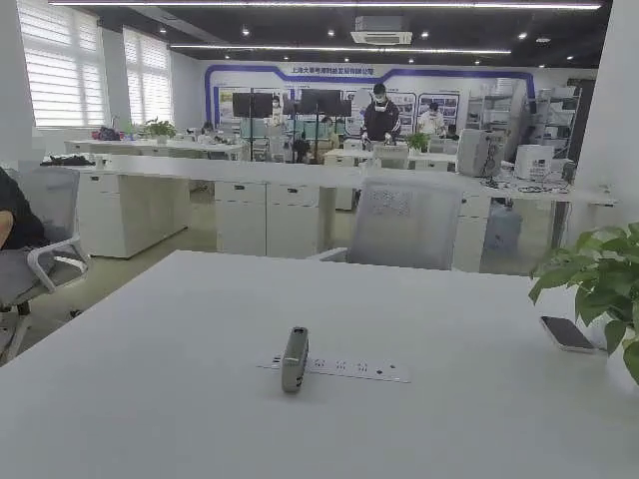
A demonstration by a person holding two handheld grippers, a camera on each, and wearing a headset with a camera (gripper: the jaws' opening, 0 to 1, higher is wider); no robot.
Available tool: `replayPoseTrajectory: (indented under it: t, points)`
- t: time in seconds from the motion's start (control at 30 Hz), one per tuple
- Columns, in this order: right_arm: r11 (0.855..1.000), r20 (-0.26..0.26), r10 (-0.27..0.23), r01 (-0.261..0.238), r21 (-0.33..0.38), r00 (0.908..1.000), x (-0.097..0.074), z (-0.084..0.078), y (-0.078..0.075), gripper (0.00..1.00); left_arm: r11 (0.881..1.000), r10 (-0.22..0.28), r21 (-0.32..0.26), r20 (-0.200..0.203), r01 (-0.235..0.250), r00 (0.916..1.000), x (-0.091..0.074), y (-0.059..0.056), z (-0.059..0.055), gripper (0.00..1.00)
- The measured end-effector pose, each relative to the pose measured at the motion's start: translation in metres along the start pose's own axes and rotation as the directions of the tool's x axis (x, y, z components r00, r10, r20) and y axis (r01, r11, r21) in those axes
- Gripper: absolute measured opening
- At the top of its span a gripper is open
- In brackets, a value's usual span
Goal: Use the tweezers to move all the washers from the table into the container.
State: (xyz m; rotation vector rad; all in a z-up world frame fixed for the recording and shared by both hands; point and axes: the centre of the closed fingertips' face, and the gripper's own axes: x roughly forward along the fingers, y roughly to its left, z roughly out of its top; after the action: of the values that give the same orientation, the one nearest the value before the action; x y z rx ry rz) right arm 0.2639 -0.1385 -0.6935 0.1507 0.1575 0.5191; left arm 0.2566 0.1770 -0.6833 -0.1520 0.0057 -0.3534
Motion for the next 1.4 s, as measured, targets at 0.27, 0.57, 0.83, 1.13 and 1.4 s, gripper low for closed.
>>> replayPoseTrajectory:
  t: [0.27,0.57,0.83,1.13,1.4]
  points:
    - [1.000,-0.002,-0.002,0.002,-0.003,1.0000,-0.0004,-0.0005,-0.0008,0.76,1.000,0.006,-0.003,0.000,-0.006,1.0000,-0.0005,0.0004,0.0001,0.93]
    - [1.000,-0.004,-0.003,0.003,-0.005,1.0000,-0.0008,-0.0005,-0.0009,0.76,1.000,0.009,-0.002,-0.005,-0.009,0.9999,-0.0005,0.0009,-0.0011,0.92]
    - [1.000,-0.006,-0.004,0.004,-0.008,1.0000,-0.0009,-0.0011,-0.0013,0.76,1.000,0.013,0.003,-0.017,-0.013,0.9998,-0.0002,0.0016,-0.0026,0.92]
    - [1.000,-0.003,-0.008,0.008,-0.015,1.0000,-0.0010,-0.0003,-0.0022,0.75,1.000,0.019,0.009,-0.025,-0.019,0.9995,-0.0004,0.0031,-0.0039,0.92]
    - [1.000,-0.006,-0.009,0.008,-0.019,0.9999,-0.0009,-0.0003,-0.0018,0.76,1.000,0.013,0.021,-0.048,-0.012,0.9988,0.0013,0.0011,-0.0077,0.91]
